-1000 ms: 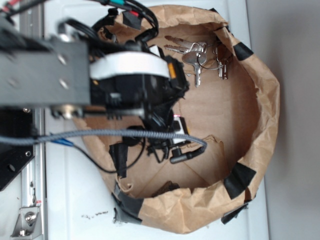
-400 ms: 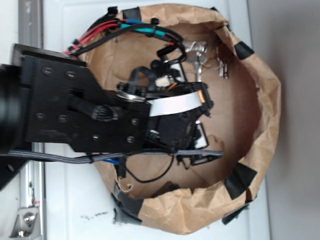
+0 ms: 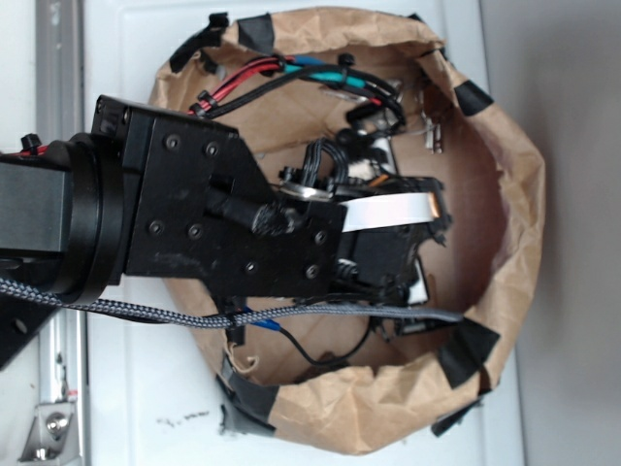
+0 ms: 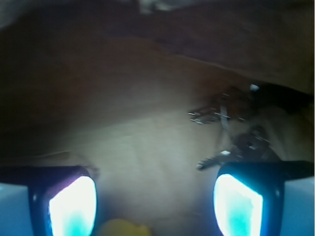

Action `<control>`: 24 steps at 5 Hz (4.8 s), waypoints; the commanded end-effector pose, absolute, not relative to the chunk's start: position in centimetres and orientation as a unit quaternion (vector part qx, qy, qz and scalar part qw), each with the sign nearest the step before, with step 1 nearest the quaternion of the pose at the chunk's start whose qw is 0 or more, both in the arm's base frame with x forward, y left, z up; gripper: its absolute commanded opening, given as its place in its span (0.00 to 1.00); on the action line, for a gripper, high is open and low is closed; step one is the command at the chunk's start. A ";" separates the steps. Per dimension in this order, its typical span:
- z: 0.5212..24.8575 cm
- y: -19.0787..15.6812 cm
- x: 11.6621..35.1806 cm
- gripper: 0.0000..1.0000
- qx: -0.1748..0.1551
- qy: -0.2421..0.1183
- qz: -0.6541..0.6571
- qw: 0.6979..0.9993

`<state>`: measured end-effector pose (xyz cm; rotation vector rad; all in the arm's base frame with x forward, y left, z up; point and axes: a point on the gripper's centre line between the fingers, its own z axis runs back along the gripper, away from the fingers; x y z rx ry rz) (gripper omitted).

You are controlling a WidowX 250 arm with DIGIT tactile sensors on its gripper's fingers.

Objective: Grab the silver keys.

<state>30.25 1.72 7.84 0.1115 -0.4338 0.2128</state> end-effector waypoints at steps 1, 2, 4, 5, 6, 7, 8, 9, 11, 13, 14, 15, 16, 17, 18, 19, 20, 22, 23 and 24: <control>9.5 2.4 31.2 1.00 0.054 -0.239 0.118 0.962; 9.5 2.4 31.2 1.00 0.054 -0.239 0.118 0.962; 8.5 4.5 30.8 1.00 0.067 -0.226 0.106 0.966; 7.2 5.9 30.3 1.00 0.123 -0.200 0.098 0.967; 7.2 6.7 30.0 1.00 0.141 -0.184 0.087 0.969; 7.6 6.7 29.0 1.00 0.139 -0.202 0.067 0.967; 7.3 6.9 28.8 1.00 0.136 -0.219 0.056 0.965; 6.9 6.9 29.0 1.00 0.138 -0.233 0.055 0.961; 5.9 6.7 31.0 1.00 0.148 -0.264 0.071 0.951; 4.9 7.4 31.7 1.00 0.161 -0.279 0.072 0.944; 4.7 7.8 32.3 1.00 0.172 -0.281 0.081 0.941; 4.5 8.3 32.6 1.00 0.184 -0.282 0.088 0.937; 4.6 8.4 32.6 1.00 0.189 -0.286 0.093 0.935; 4.4 8.6 32.9 1.00 0.205 -0.288 0.093 0.931; 3.7 8.9 33.1 1.00 0.218 -0.286 0.092 0.929; 2.5 9.3 32.7 1.00 0.239 -0.280 0.069 0.927; 2.3 9.3 32.6 1.00 0.238 -0.276 0.069 0.929; 2.7 9.0 32.7 0.00 0.225 -0.280 0.066 0.931; 2.9 9.0 32.2 0.00 0.223 -0.284 0.058 0.931; 3.3 8.8 31.8 0.00 0.215 -0.281 0.048 0.934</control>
